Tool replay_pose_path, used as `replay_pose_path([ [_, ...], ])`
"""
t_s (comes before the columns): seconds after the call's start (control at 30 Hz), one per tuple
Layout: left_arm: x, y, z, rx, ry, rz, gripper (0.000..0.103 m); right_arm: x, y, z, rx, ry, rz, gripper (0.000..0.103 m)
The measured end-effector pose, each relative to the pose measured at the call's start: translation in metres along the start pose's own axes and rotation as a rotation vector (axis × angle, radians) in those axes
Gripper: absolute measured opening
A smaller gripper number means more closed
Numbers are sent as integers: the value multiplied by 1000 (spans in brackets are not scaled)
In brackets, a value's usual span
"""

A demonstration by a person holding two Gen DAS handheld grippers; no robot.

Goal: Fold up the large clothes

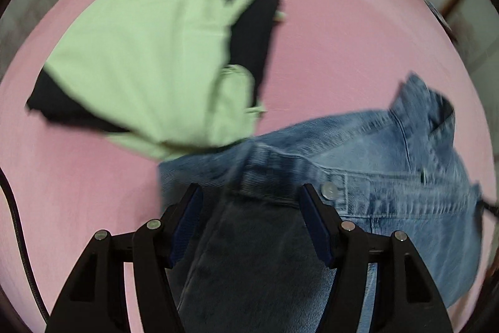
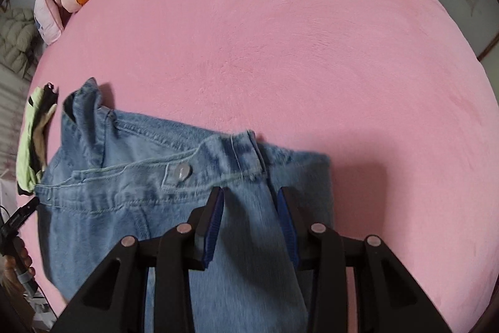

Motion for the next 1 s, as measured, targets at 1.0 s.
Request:
replay_pose_path([
  [1.0,15,4,44,105,390,105,58,0,-9,-17,24,-127,165,18],
])
Point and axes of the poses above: each gripper's, at about its wrist camera, not at the fingertips, and x roughly the way its jaws point, z to its right, y to its top, the point moved 5 cm from there along x, roughly the way its jaws point, and after that the axes turned 4 degrees about -y, right-handed, at the moved point
